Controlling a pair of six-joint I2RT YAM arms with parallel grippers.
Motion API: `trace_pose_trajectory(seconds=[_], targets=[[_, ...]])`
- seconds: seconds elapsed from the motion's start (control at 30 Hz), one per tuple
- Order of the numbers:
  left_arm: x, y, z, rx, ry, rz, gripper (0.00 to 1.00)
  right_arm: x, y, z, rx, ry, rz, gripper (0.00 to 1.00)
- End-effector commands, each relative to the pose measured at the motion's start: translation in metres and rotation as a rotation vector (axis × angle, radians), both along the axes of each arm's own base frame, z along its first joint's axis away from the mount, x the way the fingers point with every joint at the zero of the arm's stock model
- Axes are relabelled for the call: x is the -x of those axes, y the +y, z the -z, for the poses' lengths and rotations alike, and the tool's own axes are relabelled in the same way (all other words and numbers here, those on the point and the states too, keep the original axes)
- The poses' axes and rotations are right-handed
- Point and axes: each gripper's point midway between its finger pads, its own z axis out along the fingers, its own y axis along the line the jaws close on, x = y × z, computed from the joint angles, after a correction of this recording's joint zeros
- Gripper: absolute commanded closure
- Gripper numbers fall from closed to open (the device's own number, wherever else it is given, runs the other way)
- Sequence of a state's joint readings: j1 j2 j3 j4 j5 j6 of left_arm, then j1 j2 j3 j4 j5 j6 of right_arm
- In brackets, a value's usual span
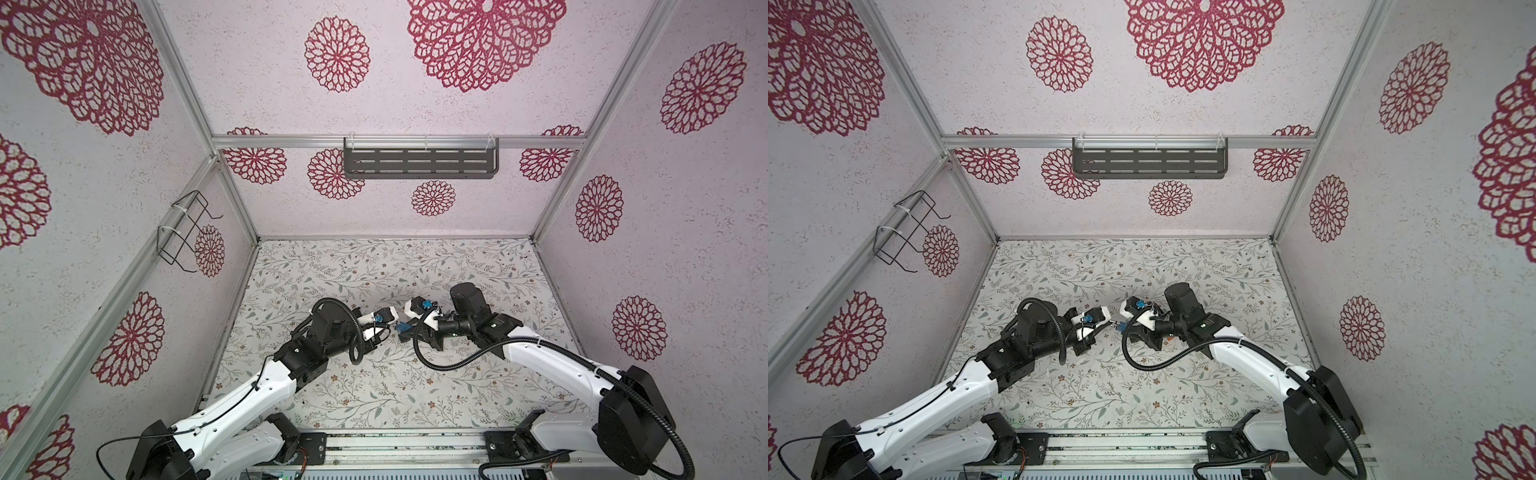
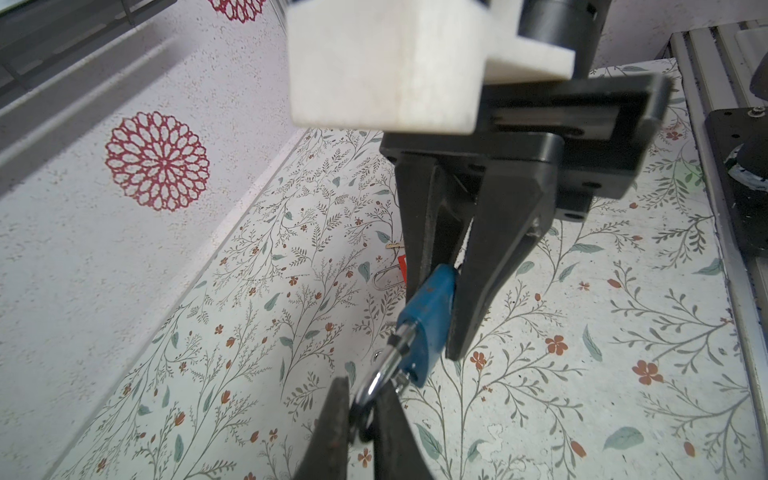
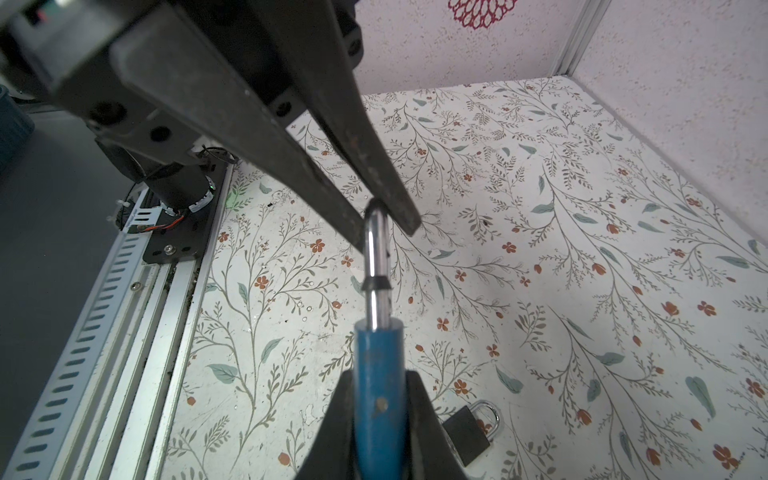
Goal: Lock with the key
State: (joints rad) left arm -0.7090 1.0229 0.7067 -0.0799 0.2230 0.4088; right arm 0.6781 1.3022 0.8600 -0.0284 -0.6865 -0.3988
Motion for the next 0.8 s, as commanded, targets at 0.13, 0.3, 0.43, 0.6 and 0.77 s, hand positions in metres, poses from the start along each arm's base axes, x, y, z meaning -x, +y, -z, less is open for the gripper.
trace_pose_trajectory(seconds=[0.13, 0.3, 0.43, 0.6, 0.77], targets=[[0.006, -0.010, -0.012, 0.016, -0.001, 0.056, 0.93, 0.001, 0.007, -0.041, -0.099, -0.073, -0.034, 1.00], [0.012, -0.015, -0.011, 0.017, 0.029, 0.099, 0.99, 0.001, 0.007, -0.044, -0.109, -0.087, -0.035, 1.00], [0.016, -0.018, -0.008, 0.007, 0.062, 0.127, 1.00, 0.001, 0.006, -0.045, -0.119, -0.102, -0.037, 1.00], [0.017, -0.019, -0.006, -0.002, 0.079, 0.132, 1.00, 0.001, 0.005, -0.044, -0.115, -0.119, -0.035, 1.00], [0.019, -0.020, -0.002, -0.006, 0.102, 0.142, 1.00, -0.001, 0.005, -0.047, -0.123, -0.147, -0.027, 1.00]])
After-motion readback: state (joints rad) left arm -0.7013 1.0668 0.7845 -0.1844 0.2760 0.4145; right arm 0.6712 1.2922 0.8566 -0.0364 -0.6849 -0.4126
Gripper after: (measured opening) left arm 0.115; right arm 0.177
